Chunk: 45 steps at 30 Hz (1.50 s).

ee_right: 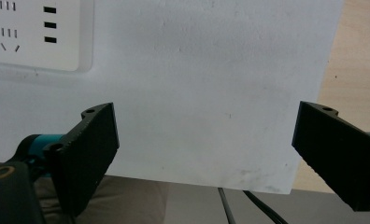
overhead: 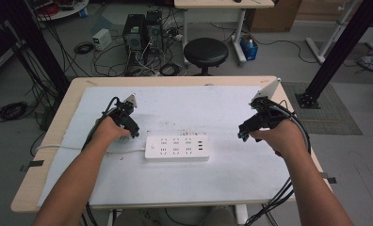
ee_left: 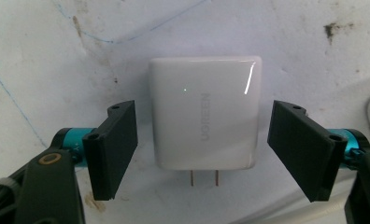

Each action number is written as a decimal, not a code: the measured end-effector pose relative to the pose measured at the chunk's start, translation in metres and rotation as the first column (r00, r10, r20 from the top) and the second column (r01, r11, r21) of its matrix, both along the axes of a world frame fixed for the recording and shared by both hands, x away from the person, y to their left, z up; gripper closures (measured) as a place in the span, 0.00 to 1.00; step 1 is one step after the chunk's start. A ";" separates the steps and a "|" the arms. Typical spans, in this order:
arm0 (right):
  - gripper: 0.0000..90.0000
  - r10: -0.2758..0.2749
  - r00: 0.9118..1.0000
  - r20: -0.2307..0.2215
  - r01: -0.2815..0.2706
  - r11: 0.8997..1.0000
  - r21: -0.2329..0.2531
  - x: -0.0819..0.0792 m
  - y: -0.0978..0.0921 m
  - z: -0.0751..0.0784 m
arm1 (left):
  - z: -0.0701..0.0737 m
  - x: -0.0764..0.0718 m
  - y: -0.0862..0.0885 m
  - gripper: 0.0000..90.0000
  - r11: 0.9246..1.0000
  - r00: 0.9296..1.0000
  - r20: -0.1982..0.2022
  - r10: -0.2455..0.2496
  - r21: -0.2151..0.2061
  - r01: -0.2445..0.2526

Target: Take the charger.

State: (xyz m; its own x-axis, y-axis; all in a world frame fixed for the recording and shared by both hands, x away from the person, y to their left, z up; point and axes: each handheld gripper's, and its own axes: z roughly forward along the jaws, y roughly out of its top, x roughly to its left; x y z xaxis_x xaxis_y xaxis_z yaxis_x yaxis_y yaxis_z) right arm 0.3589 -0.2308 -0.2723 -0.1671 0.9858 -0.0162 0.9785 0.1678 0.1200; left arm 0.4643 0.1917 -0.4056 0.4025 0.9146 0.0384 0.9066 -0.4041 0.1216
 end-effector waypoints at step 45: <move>0.08 0.005 1.000 -0.004 -0.005 1.000 0.010 0.003 0.007 -0.002 | 0.053 -0.029 -0.003 0.47 0.994 0.996 0.050 -0.077 -0.070 0.080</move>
State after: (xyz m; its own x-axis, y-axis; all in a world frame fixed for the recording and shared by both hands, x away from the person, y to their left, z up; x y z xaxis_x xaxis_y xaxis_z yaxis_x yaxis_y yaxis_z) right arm 0.3616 -0.2242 -0.2741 -0.1717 0.9851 -0.0060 0.9782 0.1713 0.1173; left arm 0.4351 0.1889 -0.3529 0.4724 0.8813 -0.0061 0.8650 -0.4624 0.1947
